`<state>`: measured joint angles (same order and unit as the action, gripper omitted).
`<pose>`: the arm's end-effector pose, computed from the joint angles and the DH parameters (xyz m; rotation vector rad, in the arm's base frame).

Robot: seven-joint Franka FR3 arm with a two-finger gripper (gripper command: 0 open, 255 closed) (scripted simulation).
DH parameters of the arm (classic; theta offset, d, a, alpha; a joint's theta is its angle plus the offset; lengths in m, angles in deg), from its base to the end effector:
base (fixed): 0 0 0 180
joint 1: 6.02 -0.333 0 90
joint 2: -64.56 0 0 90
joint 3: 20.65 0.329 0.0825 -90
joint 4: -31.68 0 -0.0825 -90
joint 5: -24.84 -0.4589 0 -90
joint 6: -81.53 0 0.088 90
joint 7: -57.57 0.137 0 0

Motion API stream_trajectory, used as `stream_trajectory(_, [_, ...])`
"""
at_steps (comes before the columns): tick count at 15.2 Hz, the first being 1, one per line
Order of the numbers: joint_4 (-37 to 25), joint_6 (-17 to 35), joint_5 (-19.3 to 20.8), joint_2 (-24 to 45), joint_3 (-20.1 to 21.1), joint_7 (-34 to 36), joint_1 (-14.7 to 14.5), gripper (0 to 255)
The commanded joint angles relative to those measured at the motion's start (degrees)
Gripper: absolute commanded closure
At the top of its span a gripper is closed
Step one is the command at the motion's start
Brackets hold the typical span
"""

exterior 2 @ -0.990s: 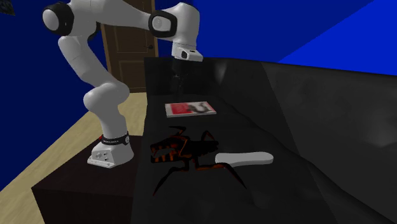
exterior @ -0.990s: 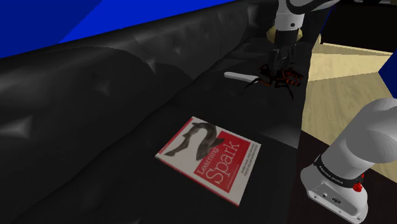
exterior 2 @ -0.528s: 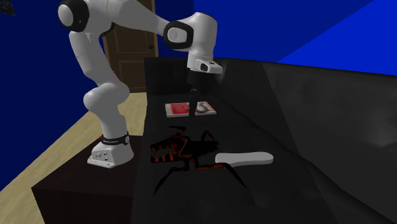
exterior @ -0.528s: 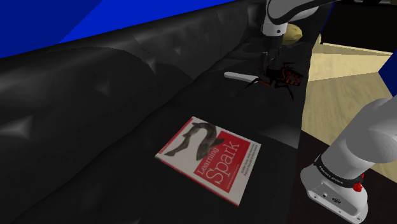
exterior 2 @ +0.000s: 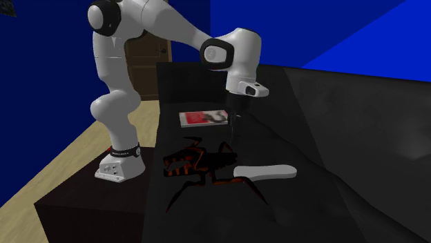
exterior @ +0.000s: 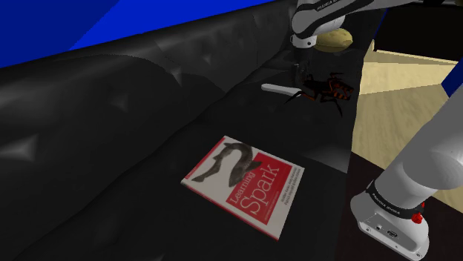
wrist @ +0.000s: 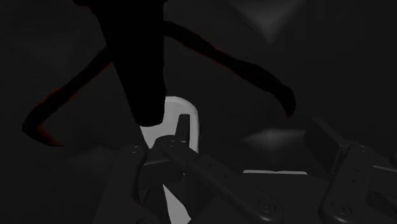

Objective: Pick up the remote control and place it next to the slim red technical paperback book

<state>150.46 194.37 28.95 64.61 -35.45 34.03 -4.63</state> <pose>0.5724 -0.1730 0.3677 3.1006 0.2479 -0.1873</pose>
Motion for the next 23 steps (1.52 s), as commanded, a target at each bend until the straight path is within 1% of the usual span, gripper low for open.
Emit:
stream_trajectory(1, [-4.56, 1.0, -1.29, 5.22, -0.19, -2.62, 0.19, 0])
stream_trajectory(5, [-12.99, 2.14, -3.56, 14.13, -0.03, -7.48, 1.39, 0])
stream_trajectory(9, [-22.77, 1.97, -5.55, 23.07, 0.79, -11.63, 3.01, 0])
stream_trajectory(17, [-19.61, 7.06, -6.02, 25.04, 1.02, -11.93, 3.34, 0])
stream_trajectory(23, [-19.63, 7.06, -6.02, 25.05, 1.02, -11.93, 3.34, 0])
